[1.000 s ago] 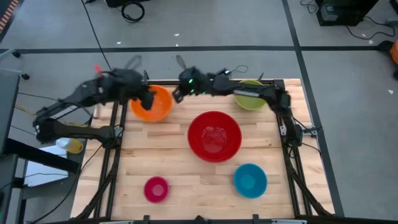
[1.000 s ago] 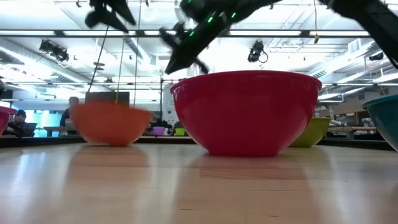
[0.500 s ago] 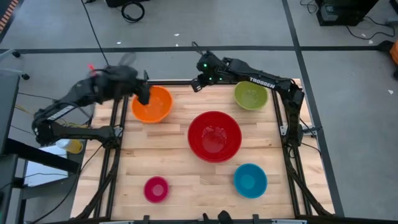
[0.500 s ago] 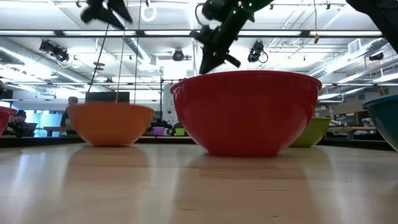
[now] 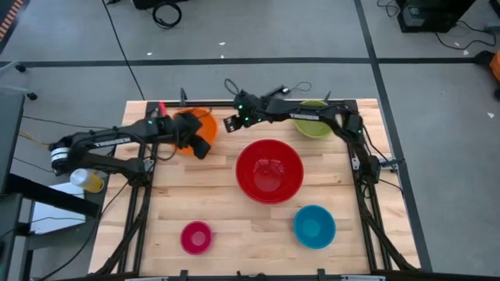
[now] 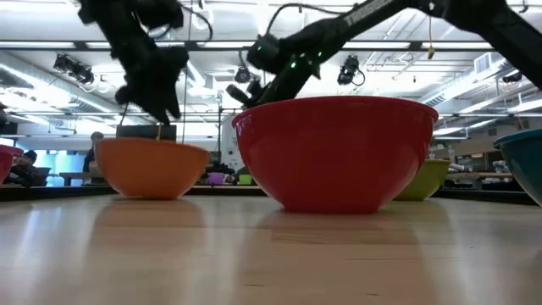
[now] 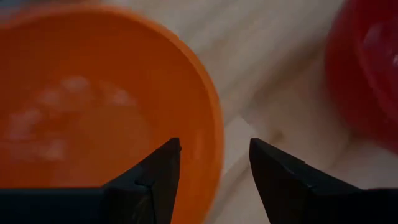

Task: Nest bowls inside each other
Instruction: Stack the orange bowl into the red bowl

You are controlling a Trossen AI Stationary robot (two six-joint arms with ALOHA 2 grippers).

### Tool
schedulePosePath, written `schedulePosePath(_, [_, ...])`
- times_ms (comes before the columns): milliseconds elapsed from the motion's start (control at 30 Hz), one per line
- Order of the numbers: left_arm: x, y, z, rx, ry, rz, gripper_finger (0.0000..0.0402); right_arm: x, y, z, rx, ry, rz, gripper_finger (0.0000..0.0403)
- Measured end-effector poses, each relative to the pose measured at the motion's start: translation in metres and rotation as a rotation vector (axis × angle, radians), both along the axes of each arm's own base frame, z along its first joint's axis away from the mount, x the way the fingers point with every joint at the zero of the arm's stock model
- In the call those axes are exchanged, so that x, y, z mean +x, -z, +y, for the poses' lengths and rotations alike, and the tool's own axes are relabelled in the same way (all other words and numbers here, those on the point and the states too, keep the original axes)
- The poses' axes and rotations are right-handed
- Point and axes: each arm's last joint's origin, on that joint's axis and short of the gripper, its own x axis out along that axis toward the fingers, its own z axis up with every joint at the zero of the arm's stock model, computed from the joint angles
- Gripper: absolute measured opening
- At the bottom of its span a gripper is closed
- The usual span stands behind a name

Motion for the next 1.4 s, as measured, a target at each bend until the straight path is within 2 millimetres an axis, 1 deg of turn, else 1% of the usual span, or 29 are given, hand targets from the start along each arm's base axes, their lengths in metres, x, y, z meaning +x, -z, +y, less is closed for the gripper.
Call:
schedulePosePath(100, [0.005,0.017,-0.001,-0.056,0.033,0.034,0.0194,0.010,0.022,0.004,0.052,0.003,-0.006,0.0160])
schedulePosePath(200, [0.009,0.026,-0.002,-0.076,0.048,0.070,0.0194,0.017,0.036,0.008,0.099,-0.005,-0.021,0.0168])
schedulePosePath(333, [0.015,0.034,-0.006,-0.094,0.097,0.110,0.0194,0.022,0.044,0.013,0.115,-0.008,-0.025,0.0174])
schedulePosePath(433, [0.019,0.041,-0.009,-0.124,0.150,0.142,0.0194,0.023,0.045,0.013,0.107,-0.003,-0.031,0.0174])
schedulePosePath(667, [0.028,0.055,-0.013,-0.152,0.191,0.198,0.0194,0.028,0.039,0.012,0.088,-0.005,-0.093,0.0174])
schedulePosePath(800, [0.030,0.056,-0.016,-0.163,0.196,0.194,0.0194,0.029,0.038,0.012,0.087,-0.012,-0.114,0.0174])
schedulePosePath(933, [0.031,0.056,-0.018,-0.171,0.195,0.191,0.0194,0.028,0.039,0.012,0.102,0.003,-0.099,0.0172])
schedulePosePath(1067, [0.031,0.056,-0.020,-0.177,0.187,0.189,0.0194,0.025,0.037,0.007,0.110,0.046,-0.093,0.0172])
schedulePosePath(1200, [0.031,0.056,-0.020,-0.190,0.161,0.184,0.0194,0.023,0.021,0.003,0.116,0.026,-0.155,0.0172])
schedulePosePath(1300, [0.032,0.054,-0.020,-0.188,0.158,0.176,0.0194,0.023,0.006,0.003,0.064,0.025,-0.207,0.0172])
schedulePosePath(1400, [0.035,0.047,-0.019,-0.182,0.155,0.155,0.0194,0.028,0.000,0.007,0.034,0.019,-0.260,0.0172])
